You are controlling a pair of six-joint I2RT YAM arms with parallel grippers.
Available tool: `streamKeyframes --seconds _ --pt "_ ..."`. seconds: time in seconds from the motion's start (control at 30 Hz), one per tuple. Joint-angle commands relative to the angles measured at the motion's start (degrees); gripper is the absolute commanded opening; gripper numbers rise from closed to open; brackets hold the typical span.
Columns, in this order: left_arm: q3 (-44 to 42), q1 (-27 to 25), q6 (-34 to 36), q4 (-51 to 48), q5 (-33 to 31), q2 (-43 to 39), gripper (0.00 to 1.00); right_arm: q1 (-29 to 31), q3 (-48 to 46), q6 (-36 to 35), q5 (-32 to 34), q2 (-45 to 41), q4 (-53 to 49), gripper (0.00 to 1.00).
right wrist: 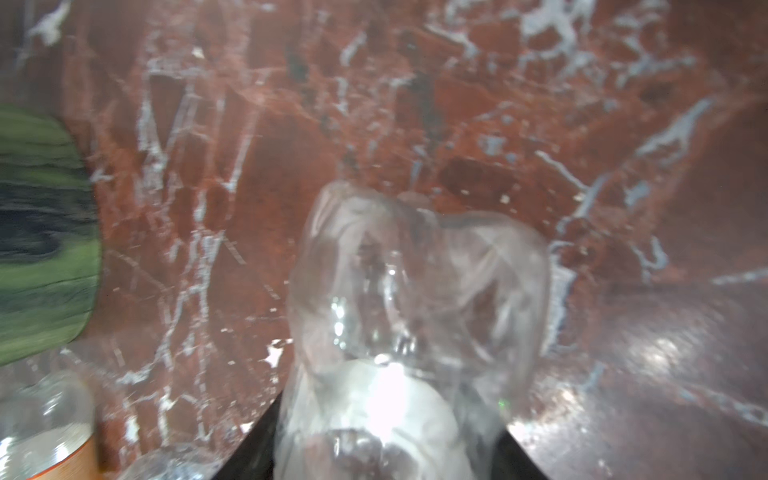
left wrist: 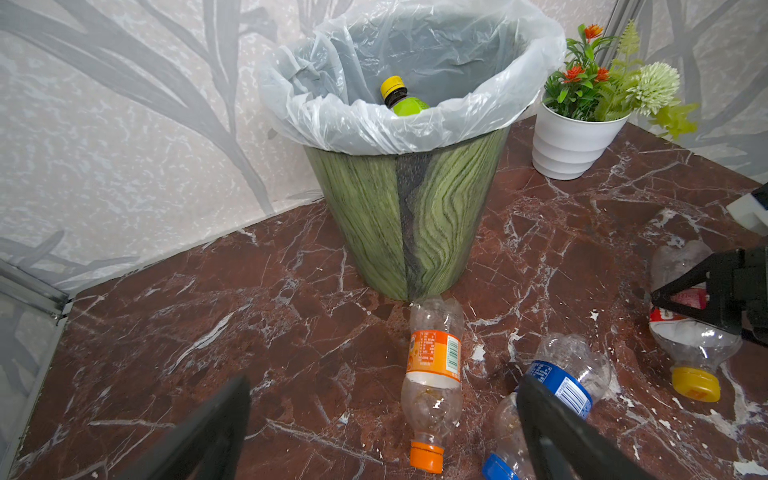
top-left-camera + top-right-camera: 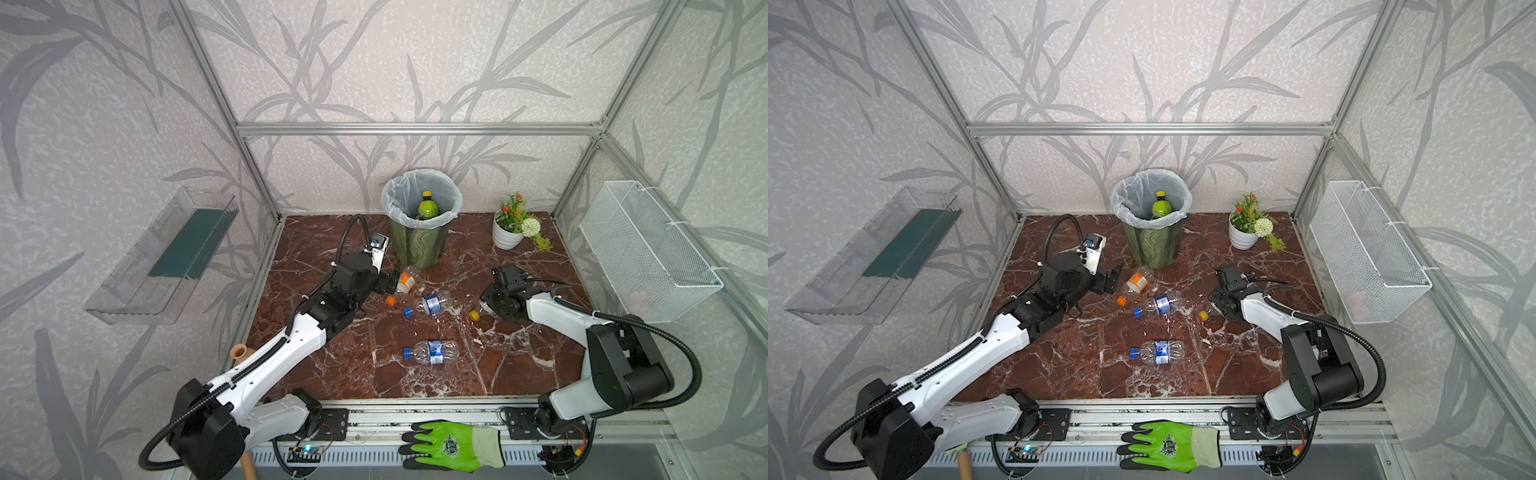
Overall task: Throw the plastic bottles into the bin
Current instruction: 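Lift the red-label bottle with the right gripper up toward the bin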
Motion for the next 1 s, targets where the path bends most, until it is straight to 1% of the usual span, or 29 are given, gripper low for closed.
streamKeyframes --seconds 0.0,0.03,0.17,0.3,0.4,0.53,0.67,0.77,0.87,0.97 --pt "-1.49 0.0 -2.73 -1.06 -3.08 -0.95 0.99 -0.19 2.18 -6.55 -0.87 -4.49 2.48 0.54" --pt "-1.78 0.05 -3.26 -1.12 -3.44 -0.92 0.99 -0.21 2.09 -7.61 -1.04 -5.83 3.33 0.54" --pt "-2.58 0.35 -8.02 -1.86 -8.26 -0.32 0.99 -0.16 1.85 -13.37 -1.97 -11.77 7.75 0.54" --pt "-3.17 0.88 -10.64 -2.3 -9.33 0.21 0.99 -0.21 2.53 -19.25 -3.34 -18.36 13.48 0.53" --pt "-3.15 1.24 -12.23 -3.4 -10.08 1.12 0.99 -0.17 6.49 -25.4 -3.45 -21.56 14.96 0.52" --pt "-3.07 1.55 -14.0 -4.69 -10.54 1.98 0.99 -0.22 13.68 -29.97 -5.5 -22.73 19.61 0.52" --pt "-3.72 1.72 -14.71 -4.83 -10.06 1.73 0.99 0.75 22.33 -31.95 -7.69 -20.1 25.89 0.51" --pt "-3.47 1.72 -13.18 -5.1 -6.91 1.5 0.99 3.69 28.81 -34.49 -7.36 -16.18 30.09 0.52" --pt "-3.63 1.59 -12.26 -5.04 -6.15 1.12 0.99 5.77 36.11 -33.95 -8.57 -9.37 30.82 0.52" --pt "-3.43 1.62 -11.43 -5.3 -5.79 1.08 0.99 8.22 42.36 -32.28 -9.08 -0.42 29.51 0.53"
